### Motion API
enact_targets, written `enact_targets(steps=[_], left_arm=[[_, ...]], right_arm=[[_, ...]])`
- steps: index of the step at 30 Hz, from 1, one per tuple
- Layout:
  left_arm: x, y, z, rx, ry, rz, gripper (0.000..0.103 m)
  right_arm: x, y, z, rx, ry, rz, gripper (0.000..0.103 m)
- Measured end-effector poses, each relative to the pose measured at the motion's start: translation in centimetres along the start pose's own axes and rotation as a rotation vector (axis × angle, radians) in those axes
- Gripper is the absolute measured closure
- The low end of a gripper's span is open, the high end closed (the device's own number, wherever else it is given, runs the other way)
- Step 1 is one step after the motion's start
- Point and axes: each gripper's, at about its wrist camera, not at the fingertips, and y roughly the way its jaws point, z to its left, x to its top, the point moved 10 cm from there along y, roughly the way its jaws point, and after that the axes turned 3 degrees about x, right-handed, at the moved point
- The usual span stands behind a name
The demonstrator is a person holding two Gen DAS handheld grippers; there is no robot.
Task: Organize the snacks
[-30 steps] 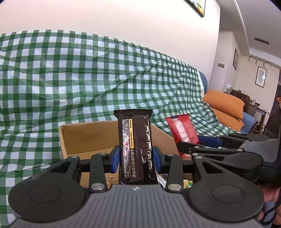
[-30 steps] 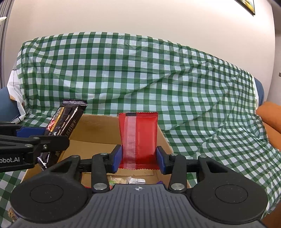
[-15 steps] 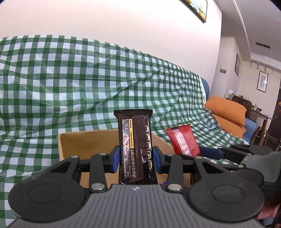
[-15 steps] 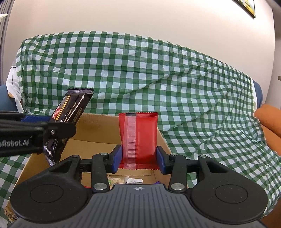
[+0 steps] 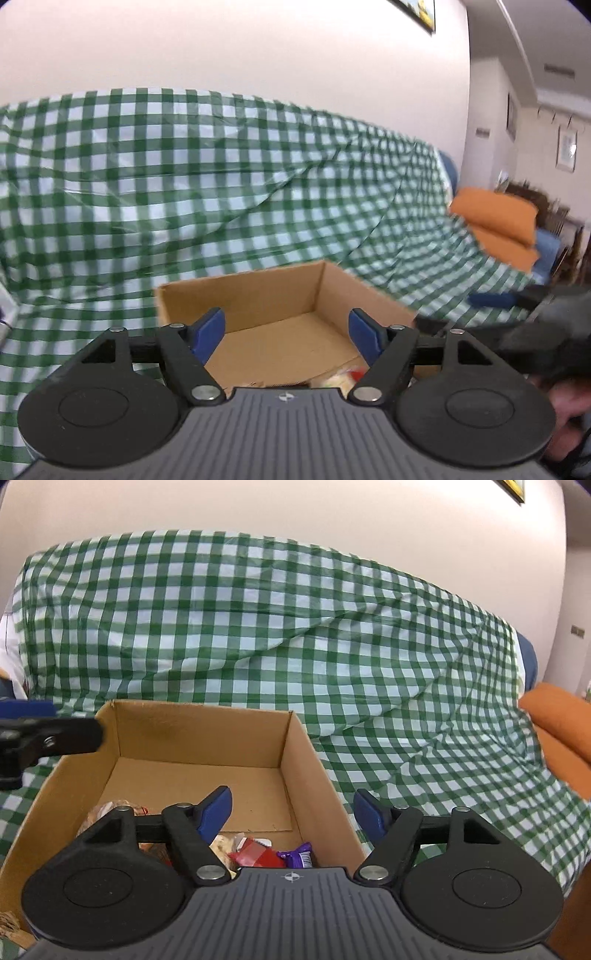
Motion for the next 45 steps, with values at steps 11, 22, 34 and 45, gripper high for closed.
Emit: enact_targets(steps=[11, 22, 34, 45], left_arm=[[0.2, -5.4, -0.8, 0.07, -0.097, 0.158, 0.0], [-6.9, -5.1, -3.1, 0.157, -0.097, 0.267, 0.0], [-8.2, -3.3, -0.7, 0.192, -0.187, 0.35, 0.0], [-8.5, -3.4, -0.7, 0.204, -0.205, 0.365, 0.0]], right_arm=[[-0.6, -4.3, -3.3, 0.117, 0.153, 0.018, 0.002], [-4.2, -5.6, -4.5, 0.049, 0.131, 0.109, 0.001], [-4.6, -3.8, -2.7, 0.066, 0.089, 0.139, 0.001], [-4.2, -3.6, -0.7, 0.085, 0.051, 0.136, 0.001]])
